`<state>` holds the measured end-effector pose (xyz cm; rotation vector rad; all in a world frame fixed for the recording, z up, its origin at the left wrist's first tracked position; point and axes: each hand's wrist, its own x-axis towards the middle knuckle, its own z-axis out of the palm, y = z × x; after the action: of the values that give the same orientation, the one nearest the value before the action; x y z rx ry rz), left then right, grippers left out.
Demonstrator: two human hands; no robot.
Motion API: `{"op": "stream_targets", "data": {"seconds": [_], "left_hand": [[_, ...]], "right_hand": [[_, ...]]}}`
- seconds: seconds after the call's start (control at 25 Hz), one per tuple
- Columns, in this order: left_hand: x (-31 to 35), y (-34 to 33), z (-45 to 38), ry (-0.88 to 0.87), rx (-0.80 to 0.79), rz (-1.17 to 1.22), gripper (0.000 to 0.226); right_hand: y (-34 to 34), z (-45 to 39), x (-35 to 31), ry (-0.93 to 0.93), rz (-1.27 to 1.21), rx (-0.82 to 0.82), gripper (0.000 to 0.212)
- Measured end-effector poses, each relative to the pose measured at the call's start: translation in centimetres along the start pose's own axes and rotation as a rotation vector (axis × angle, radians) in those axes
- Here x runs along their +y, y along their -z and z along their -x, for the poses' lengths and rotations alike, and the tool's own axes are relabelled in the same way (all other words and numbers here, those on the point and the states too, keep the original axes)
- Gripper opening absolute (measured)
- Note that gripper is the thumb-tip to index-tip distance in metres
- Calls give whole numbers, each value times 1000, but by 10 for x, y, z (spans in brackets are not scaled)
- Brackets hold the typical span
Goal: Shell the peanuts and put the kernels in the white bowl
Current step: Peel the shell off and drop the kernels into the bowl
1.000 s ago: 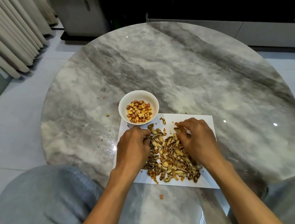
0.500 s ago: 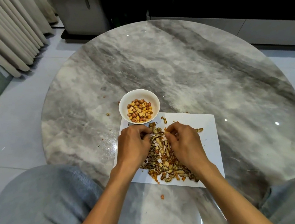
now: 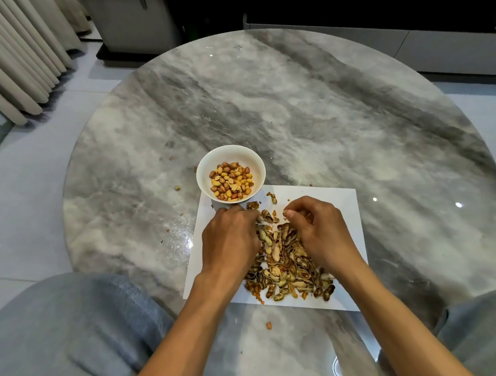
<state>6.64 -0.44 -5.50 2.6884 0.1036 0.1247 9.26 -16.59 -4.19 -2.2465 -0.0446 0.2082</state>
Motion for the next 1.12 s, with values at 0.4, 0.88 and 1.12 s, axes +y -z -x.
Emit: {"op": "stream_targets", "data": {"seconds": [0.4, 0.88, 1.12], "left_hand": [[-4, 0, 2, -78, -170, 107, 20], [2, -3, 6, -76, -164, 178, 19], [0, -3, 6, -52, -152, 180, 17]], "right_hand": [[71, 11, 10, -80, 130, 111, 21], [61, 19, 10, -91, 131, 53, 15], [66, 20, 10, -93, 214, 74, 16]]}}
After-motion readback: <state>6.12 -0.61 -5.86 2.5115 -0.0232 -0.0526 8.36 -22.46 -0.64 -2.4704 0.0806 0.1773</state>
